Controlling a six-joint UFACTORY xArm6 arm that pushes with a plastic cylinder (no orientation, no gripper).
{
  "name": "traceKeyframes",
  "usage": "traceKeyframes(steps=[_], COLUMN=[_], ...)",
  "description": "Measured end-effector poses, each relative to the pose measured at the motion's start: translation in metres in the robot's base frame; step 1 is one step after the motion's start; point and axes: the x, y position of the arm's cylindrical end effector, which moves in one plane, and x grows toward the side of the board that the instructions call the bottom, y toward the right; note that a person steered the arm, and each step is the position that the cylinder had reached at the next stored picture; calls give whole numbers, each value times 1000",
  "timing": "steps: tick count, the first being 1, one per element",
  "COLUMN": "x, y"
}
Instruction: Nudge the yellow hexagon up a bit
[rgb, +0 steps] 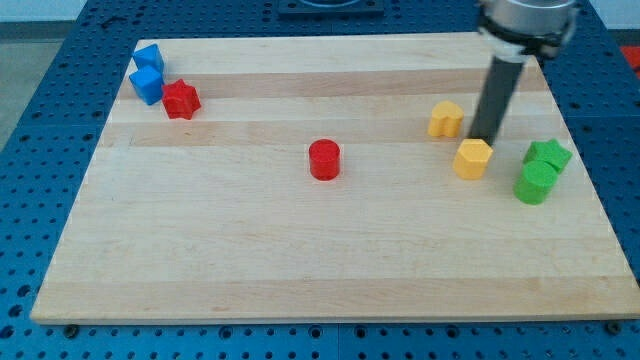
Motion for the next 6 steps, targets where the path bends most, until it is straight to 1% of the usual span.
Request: traceKeyframes(steps=[1, 2, 3, 4, 5, 6], x=[0, 5, 39, 61, 65, 65], y=[22, 22, 10, 0, -18, -58])
